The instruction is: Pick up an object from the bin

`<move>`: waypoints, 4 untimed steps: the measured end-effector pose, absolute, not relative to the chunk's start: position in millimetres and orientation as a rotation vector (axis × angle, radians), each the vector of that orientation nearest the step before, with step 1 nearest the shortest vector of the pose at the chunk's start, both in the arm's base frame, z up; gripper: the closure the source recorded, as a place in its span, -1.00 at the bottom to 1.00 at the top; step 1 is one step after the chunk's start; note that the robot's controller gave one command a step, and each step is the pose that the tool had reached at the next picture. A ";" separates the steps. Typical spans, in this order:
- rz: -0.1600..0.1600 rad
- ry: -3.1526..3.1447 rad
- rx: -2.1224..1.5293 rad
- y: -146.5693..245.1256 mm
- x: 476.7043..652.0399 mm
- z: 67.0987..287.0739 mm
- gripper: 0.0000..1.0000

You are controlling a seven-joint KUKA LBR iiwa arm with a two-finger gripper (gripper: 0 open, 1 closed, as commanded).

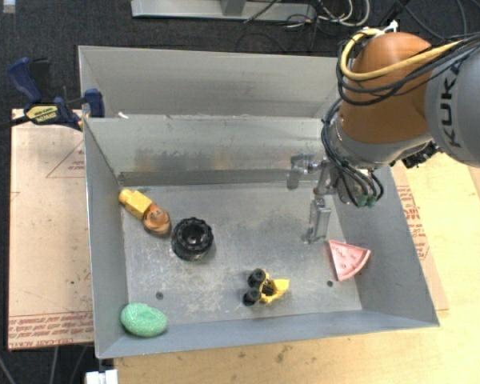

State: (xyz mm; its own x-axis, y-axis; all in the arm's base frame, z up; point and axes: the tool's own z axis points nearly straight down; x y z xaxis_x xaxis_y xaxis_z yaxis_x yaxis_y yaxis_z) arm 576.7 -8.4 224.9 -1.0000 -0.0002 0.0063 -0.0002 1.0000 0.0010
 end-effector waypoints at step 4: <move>-0.001 -3.143 0.035 61.0 539.5 117.0 -1.00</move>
Offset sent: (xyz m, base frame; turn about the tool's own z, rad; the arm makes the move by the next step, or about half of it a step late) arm -0.0249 0.0856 -0.0706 -0.0126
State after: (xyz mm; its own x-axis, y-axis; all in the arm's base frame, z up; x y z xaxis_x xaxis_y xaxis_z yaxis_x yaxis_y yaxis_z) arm 539.5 61.0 117.0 -0.9998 -0.0223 -0.0016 -0.0223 0.9998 0.0005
